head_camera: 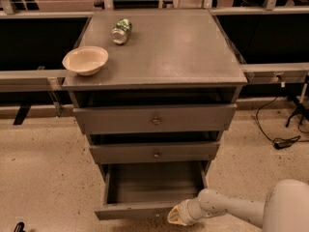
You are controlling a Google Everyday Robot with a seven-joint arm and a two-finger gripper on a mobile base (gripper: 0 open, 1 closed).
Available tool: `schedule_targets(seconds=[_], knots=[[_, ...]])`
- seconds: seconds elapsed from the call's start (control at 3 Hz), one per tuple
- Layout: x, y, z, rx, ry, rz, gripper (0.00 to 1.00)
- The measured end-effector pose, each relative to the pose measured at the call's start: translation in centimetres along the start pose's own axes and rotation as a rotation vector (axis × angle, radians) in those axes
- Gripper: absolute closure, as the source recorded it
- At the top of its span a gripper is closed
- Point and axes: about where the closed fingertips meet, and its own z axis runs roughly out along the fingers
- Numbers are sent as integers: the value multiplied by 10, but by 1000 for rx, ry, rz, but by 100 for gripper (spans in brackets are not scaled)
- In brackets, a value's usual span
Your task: Close bottom drawer
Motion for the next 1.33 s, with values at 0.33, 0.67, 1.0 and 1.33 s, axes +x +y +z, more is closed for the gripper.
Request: schedule_targets(seconds=[0.33,0.67,1.0,1.33], knots=[[14,0,12,13,5,0,100],[25,-4,21,55,-17,-16,100],[29,-8,26,100,-24,-34,100],[32,-12,30,139,-31,-29,100]])
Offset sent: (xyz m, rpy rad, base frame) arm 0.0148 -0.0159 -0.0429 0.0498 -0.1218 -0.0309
